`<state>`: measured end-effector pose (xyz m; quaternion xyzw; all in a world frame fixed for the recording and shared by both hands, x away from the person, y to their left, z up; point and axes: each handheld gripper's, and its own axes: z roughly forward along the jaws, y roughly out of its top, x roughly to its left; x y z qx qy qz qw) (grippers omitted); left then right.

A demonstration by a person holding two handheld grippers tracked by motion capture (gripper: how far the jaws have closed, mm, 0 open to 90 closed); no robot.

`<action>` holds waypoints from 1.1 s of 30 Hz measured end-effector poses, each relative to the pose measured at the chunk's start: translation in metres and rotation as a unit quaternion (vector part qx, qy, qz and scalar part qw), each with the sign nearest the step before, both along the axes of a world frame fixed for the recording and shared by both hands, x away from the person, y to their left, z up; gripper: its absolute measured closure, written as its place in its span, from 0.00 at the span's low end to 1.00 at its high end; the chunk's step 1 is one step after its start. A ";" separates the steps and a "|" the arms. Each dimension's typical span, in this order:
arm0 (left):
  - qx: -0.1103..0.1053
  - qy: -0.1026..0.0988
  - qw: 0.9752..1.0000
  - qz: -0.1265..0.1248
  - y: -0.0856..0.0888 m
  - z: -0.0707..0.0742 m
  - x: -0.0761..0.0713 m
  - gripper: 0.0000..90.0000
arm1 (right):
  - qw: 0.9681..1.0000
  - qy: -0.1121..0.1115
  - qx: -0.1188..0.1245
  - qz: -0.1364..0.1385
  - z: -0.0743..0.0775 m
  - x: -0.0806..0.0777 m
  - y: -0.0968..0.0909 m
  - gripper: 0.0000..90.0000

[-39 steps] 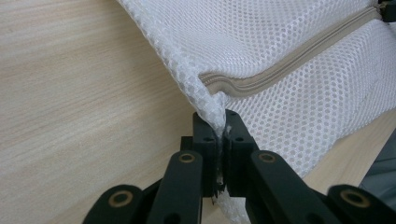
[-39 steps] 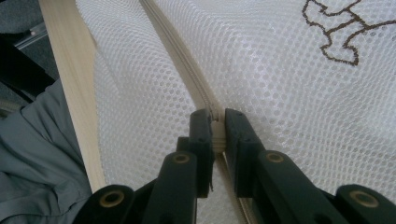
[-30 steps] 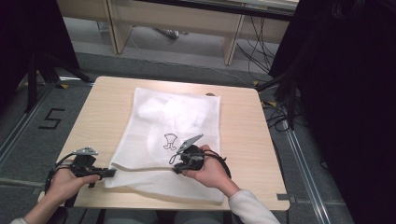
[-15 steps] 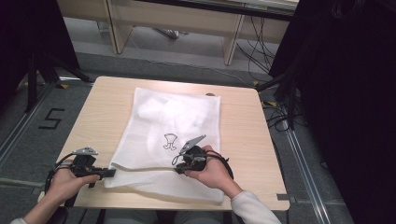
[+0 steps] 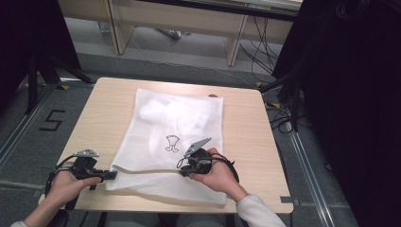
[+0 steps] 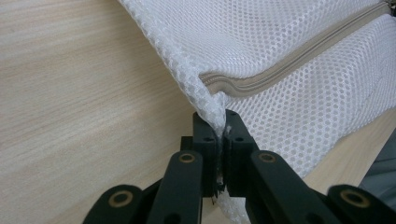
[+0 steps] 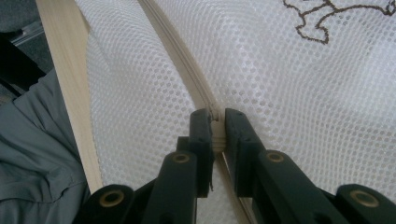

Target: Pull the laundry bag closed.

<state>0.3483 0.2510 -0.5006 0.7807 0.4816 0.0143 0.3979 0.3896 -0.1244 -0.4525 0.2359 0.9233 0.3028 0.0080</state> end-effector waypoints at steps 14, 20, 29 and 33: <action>0.002 0.001 1.000 -0.001 0.000 0.000 0.000 0.95 | 1.000 -0.002 0.000 -0.016 0.000 -0.002 -0.013 0.92; 0.000 0.000 1.000 0.002 0.000 0.000 0.000 0.95 | 1.000 0.001 0.000 -0.017 0.000 -0.002 -0.016 0.92; 0.002 0.001 1.000 0.002 0.000 0.000 0.000 0.95 | 1.000 -0.001 0.003 -0.018 0.000 -0.002 -0.023 0.92; 0.000 0.001 1.000 0.003 0.000 0.000 0.000 0.95 | 1.000 -0.001 0.001 -0.022 0.000 -0.003 -0.026 0.92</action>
